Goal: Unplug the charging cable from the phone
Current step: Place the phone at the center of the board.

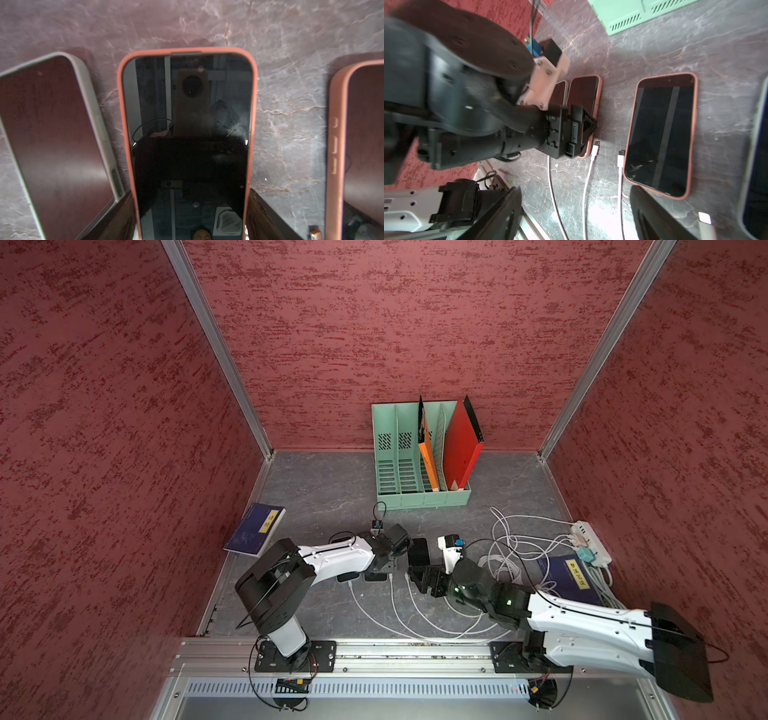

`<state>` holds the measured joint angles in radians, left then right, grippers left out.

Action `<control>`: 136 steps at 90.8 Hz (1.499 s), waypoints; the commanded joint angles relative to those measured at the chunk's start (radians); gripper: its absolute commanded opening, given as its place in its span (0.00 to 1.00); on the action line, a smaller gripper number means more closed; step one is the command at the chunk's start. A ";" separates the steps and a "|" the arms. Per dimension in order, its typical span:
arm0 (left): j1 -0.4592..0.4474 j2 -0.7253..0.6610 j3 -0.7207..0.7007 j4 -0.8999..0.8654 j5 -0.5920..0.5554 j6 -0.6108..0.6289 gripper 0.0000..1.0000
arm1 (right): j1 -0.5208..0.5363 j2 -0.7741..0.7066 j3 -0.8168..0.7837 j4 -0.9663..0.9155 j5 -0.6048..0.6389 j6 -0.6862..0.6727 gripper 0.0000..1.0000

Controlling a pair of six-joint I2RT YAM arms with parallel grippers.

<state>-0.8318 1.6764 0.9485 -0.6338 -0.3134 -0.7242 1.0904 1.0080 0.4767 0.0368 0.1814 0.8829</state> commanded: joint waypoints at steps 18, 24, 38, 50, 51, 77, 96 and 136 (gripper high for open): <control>-0.004 0.055 0.038 0.009 0.093 -0.042 0.00 | -0.020 -0.078 0.029 -0.117 0.056 0.016 0.88; -0.021 0.055 0.043 0.007 0.099 -0.051 0.00 | -0.021 -0.086 0.031 -0.120 0.057 0.015 0.88; -0.029 0.047 0.034 -0.004 0.102 -0.074 0.33 | -0.023 -0.093 0.036 -0.129 0.055 0.010 0.88; -0.024 0.023 0.010 0.001 0.098 -0.085 0.99 | -0.025 -0.097 0.038 -0.131 0.053 0.006 0.90; -0.022 0.022 0.011 -0.001 0.095 -0.085 1.00 | -0.024 -0.097 0.038 -0.132 0.053 0.005 0.90; -0.003 -0.173 0.034 -0.078 -0.054 -0.063 1.00 | -0.024 -0.098 0.100 -0.200 0.057 -0.057 0.98; 0.043 -0.407 -0.036 -0.141 -0.316 -0.127 1.00 | -0.023 0.116 0.342 -0.543 0.251 -0.030 0.98; 0.271 -0.458 -0.189 -0.044 -0.008 -0.070 1.00 | -0.059 0.091 0.286 -0.338 0.094 -0.099 0.98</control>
<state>-0.5735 1.1488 0.7620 -0.6930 -0.4030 -0.8028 1.0451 1.1164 0.7742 -0.3870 0.3626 0.8211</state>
